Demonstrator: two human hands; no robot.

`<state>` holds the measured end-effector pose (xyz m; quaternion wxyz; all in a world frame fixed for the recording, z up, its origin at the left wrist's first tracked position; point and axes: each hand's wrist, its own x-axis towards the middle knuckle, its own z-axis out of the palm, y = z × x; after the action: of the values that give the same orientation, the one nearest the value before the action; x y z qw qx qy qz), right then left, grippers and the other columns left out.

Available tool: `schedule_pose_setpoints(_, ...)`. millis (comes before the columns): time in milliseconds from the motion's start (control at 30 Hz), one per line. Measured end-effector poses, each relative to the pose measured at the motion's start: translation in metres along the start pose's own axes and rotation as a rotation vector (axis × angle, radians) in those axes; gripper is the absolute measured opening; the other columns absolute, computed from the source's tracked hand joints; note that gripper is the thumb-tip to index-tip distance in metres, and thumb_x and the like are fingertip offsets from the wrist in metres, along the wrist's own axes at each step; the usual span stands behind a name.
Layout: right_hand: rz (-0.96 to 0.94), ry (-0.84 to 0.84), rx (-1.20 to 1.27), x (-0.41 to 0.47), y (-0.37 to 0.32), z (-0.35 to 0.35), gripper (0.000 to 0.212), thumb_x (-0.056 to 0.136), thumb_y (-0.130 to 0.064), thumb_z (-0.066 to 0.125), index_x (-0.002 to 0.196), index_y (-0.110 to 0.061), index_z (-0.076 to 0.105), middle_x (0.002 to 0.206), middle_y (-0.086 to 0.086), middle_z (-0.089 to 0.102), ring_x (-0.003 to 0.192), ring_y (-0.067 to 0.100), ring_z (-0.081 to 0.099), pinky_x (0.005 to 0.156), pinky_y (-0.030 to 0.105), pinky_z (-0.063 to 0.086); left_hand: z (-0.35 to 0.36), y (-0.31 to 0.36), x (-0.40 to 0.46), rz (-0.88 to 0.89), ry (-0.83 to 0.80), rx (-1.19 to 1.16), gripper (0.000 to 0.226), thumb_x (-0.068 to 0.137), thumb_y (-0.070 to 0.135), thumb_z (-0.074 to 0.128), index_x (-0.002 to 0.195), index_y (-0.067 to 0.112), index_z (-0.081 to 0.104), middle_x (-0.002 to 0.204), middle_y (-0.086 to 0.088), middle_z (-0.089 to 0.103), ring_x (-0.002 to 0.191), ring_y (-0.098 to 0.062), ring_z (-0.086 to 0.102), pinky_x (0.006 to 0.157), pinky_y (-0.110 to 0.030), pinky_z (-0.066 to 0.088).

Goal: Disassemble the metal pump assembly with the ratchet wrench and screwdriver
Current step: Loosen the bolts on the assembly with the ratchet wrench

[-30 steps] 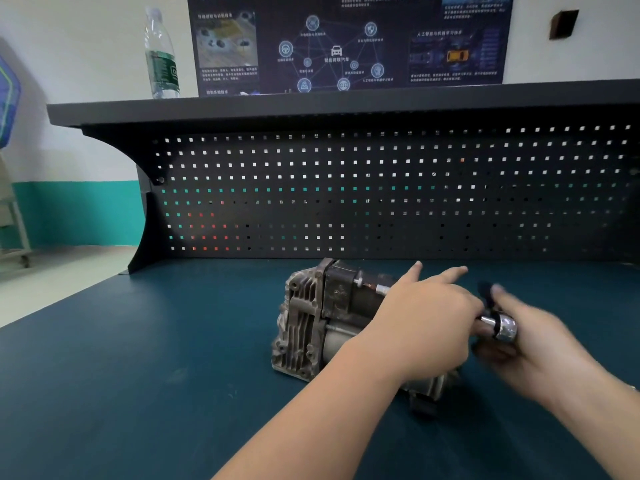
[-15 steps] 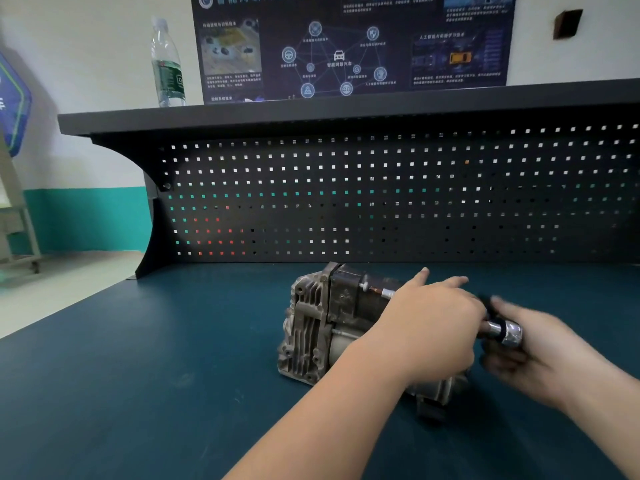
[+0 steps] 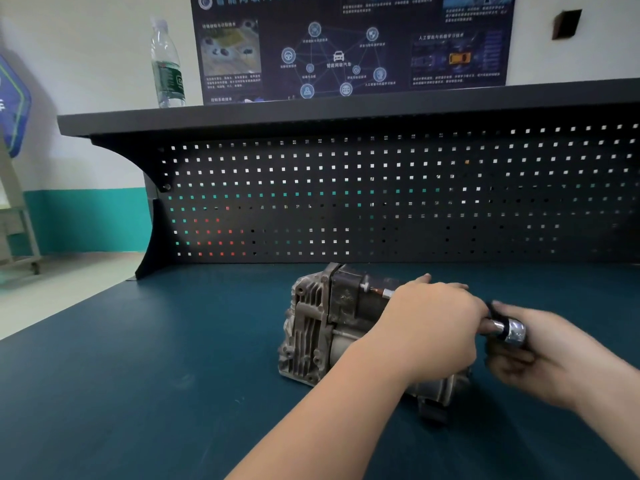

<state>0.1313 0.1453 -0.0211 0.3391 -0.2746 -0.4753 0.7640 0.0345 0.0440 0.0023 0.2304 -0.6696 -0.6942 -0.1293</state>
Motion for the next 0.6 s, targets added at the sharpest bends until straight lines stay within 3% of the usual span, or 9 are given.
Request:
schedule_pose_setpoints(67,-0.105,0.046,-0.082,0.004,-0.003,-0.003,0.033,0.099,-0.036,0.046,0.074,-0.016,0.053,0.057,0.001,0.045,0.036,0.011,0.036,0.038,0.021,0.031,-0.002,0.001,0.001,0.014,-0.016,-0.005,0.021,0.095,0.024,0.049,0.110,0.019,0.063,0.121,0.001,0.061,0.127,-0.013,0.045,0.112,-0.042,0.023)
schedule_pose_setpoints(167,-0.678,0.104,-0.265,0.003,-0.014,-0.006,0.039,0.094,-0.052,0.044,0.072,-0.025,0.062,0.052,-0.008,0.046,0.046,0.007,0.041,0.043,0.021,0.035,-0.007,0.003,0.000,0.004,-0.029,-0.078,0.028,0.098,0.032,0.043,0.111,0.016,0.062,0.123,0.001,0.060,0.118,-0.018,0.051,0.103,-0.039,0.029)
schedule_pose_setpoints(233,-0.827,0.078,-0.364,-0.003,-0.015,-0.005,0.040,0.087,-0.062,0.041,0.075,-0.029,0.061,0.052,-0.007,0.049,0.046,0.003,0.041,0.042,0.019,0.035,-0.009,0.004,-0.001,-0.005,0.007,-0.046,0.028,0.099,0.034,0.042,0.105,0.018,0.063,0.109,0.000,0.065,0.097,-0.022,0.058,0.087,-0.033,0.034)
schedule_pose_setpoints(300,-0.768,0.155,-0.357,-0.003,-0.008,-0.003,0.040,0.090,-0.058,0.042,0.075,-0.026,0.060,0.053,-0.007,0.049,0.047,0.005,0.042,0.049,0.026,0.038,-0.008,0.005,-0.002,0.002,0.042,0.015,0.024,0.098,0.034,0.044,0.098,0.021,0.064,0.096,0.002,0.065,0.080,-0.021,0.055,0.077,-0.030,0.031)
schedule_pose_setpoints(367,-0.420,0.176,-0.222,0.003,0.000,-0.005,0.036,0.096,-0.045,0.047,0.072,-0.020,0.056,0.057,-0.002,0.045,0.046,0.012,0.039,0.052,0.030,0.035,-0.008,0.006,-0.004,0.003,0.074,0.059,0.021,0.096,0.033,0.047,0.092,0.022,0.064,0.090,0.002,0.063,0.071,-0.020,0.048,0.071,-0.028,0.027)
schedule_pose_setpoints(433,-0.025,0.033,-0.026,0.004,0.004,-0.004,0.033,0.099,-0.034,0.047,0.073,-0.014,0.048,0.055,0.002,0.039,0.032,0.011,0.029,0.039,0.022,0.028,-0.009,0.007,-0.005,-0.012,0.091,0.077,0.020,0.095,0.033,0.048,0.090,0.022,0.064,0.087,0.002,0.063,0.068,-0.020,0.044,0.066,-0.027,0.019)
schedule_pose_setpoints(467,0.034,-0.004,-0.005,0.005,0.004,-0.004,0.032,0.099,-0.033,0.047,0.073,-0.013,0.047,0.053,0.002,0.039,0.028,0.010,0.026,0.035,0.018,0.025,-0.011,0.008,-0.005,-0.020,0.087,0.073,0.019,0.095,0.033,0.048,0.091,0.023,0.064,0.087,0.002,0.063,0.069,-0.021,0.045,0.064,-0.027,0.016)
schedule_pose_setpoints(533,-0.159,0.053,-0.071,0.008,0.001,-0.007,0.034,0.098,-0.039,0.048,0.073,-0.016,0.054,0.056,0.000,0.045,0.036,0.013,0.038,0.038,0.019,0.032,-0.014,0.009,-0.005,-0.031,0.064,0.025,0.020,0.095,0.033,0.048,0.095,0.024,0.065,0.091,0.003,0.065,0.074,-0.022,0.049,0.063,-0.029,0.015)
schedule_pose_setpoints(600,-0.586,0.117,-0.191,0.007,-0.009,-0.007,0.041,0.093,-0.055,0.046,0.071,-0.023,0.062,0.052,-0.006,0.048,0.045,0.009,0.044,0.043,0.021,0.036,-0.016,0.010,-0.005,-0.036,0.035,-0.025,0.022,0.097,0.035,0.046,0.096,0.023,0.064,0.092,0.003,0.066,0.076,-0.023,0.051,0.064,-0.030,0.019)
